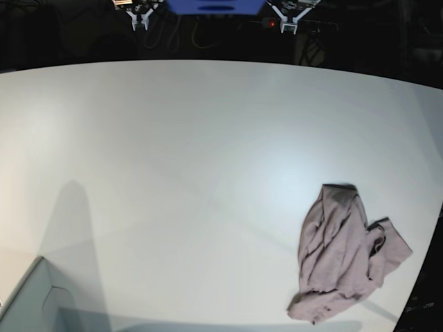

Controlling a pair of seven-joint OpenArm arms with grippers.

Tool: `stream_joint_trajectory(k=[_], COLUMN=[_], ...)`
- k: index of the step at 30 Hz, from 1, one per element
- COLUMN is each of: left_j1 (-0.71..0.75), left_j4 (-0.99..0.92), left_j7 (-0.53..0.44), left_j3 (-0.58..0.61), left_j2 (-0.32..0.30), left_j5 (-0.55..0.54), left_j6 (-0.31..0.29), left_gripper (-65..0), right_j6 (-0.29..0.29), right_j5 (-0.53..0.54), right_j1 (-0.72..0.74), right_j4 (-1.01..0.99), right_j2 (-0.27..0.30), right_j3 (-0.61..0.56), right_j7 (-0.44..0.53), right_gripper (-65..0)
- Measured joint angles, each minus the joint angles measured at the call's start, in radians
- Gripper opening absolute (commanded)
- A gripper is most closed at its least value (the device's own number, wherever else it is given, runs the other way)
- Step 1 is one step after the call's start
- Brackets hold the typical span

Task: Layout the t-shirt on the table in an organized manner, then fold the t-shirt properly
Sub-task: 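Move the left gripper down toward the crumpled pink t-shirt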

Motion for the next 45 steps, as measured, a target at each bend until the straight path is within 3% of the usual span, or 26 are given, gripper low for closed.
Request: stream_joint_trajectory(k=[5,38,41,45], left_j1=[0.060,0.076,0.113,0.286], left_j4=[0.108,0.123,0.171,0.434], left_j7=[0.000,0.000,-0.003,0.005], left_j3=[0.000,0.000,0.000,-0.002], left_j2=[-0.005,-0.016,-0.017,-0.047], left_j5=[0.000,0.000,0.000,-0.064], left_j6=[0.000,0.003,0.004,0.014], left_gripper=[-65.0,-65.0,-65.0,-65.0], right_j6=[0.006,0.007,0.007,0.011], right_j5=[0.000,0.000,-0.001,-0.002], right_j1=[-0.030,-0.044,-0.114,-0.281], right_j4=[0.054,0.068,0.173,0.431], right_j2=[0.000,0.000,0.001,0.002], right_j3=[0.000,0.000,-0.001,-0.001], right_j7=[-0.014,0.004,0.033,0.020], right_gripper=[-65.0,-65.0,-65.0,-65.0])
